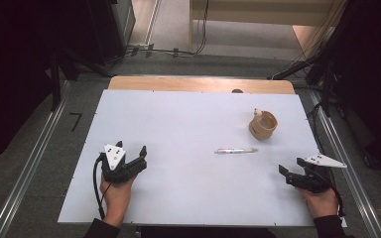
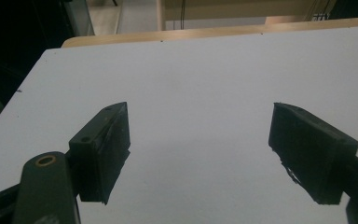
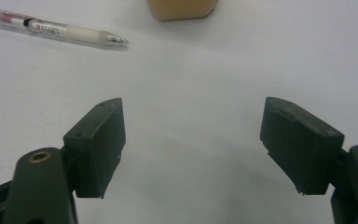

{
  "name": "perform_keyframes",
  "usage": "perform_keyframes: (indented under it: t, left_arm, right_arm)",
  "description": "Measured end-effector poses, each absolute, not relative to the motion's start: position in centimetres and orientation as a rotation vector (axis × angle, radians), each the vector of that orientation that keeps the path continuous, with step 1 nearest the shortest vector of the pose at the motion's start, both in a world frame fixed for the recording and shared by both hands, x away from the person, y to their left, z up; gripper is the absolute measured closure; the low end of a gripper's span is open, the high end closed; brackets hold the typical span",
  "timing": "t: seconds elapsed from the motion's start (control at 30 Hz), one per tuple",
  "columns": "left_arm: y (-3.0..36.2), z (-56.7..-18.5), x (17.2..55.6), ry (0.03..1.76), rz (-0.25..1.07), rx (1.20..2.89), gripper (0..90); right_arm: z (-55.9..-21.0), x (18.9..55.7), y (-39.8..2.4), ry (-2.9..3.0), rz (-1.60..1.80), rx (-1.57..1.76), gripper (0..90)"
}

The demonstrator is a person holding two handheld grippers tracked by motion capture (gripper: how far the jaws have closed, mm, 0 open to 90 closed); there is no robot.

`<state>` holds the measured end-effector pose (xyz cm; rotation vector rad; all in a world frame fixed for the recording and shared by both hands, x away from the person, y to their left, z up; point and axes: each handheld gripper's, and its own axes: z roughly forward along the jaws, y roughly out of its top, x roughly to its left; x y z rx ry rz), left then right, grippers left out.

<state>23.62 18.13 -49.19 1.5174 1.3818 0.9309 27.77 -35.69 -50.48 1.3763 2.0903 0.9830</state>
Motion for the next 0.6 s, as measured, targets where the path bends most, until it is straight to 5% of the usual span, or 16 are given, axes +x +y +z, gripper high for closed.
perform_keyframes:
  t: [0.6]
  left_arm:
    - [17.86, -49.22, 24.04, 1.389, 0.919, 1.518, 21.1]
  right_arm:
    - [-50.50, 27.26, -35.91, 2.091, 0.987, 1.377, 20.6]
